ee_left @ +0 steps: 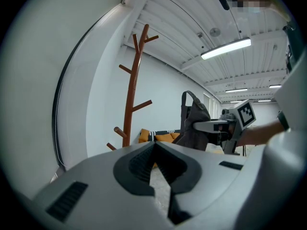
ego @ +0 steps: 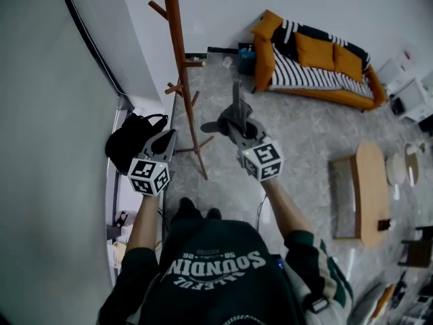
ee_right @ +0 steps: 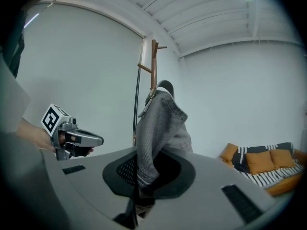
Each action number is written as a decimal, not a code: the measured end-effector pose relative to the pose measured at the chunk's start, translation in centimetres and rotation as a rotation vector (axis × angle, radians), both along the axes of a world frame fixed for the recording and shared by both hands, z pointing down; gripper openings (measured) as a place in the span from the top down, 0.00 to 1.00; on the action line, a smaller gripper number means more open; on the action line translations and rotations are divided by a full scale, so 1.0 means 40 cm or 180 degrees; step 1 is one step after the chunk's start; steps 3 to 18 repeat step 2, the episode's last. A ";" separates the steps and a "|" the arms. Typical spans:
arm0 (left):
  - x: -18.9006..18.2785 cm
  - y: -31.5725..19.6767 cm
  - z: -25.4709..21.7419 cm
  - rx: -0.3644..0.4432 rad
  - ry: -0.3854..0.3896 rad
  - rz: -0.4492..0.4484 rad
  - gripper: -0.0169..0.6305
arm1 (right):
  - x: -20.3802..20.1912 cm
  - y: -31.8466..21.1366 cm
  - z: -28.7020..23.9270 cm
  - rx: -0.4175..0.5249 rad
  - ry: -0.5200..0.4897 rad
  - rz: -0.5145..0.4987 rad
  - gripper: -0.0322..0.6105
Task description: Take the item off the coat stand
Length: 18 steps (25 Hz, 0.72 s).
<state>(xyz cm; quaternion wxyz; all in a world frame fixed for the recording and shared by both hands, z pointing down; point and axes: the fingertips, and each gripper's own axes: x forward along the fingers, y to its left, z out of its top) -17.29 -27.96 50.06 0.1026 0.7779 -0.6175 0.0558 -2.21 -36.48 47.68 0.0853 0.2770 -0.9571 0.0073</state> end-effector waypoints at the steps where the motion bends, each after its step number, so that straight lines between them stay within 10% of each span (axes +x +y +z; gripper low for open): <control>1: 0.001 -0.001 0.001 -0.0001 0.0000 0.0000 0.97 | 0.000 -0.001 -0.001 0.0007 -0.0003 0.0001 0.90; 18: 0.001 -0.001 0.002 -0.0003 0.0000 0.0000 0.97 | 0.000 -0.002 -0.003 0.0014 -0.0007 0.0002 0.90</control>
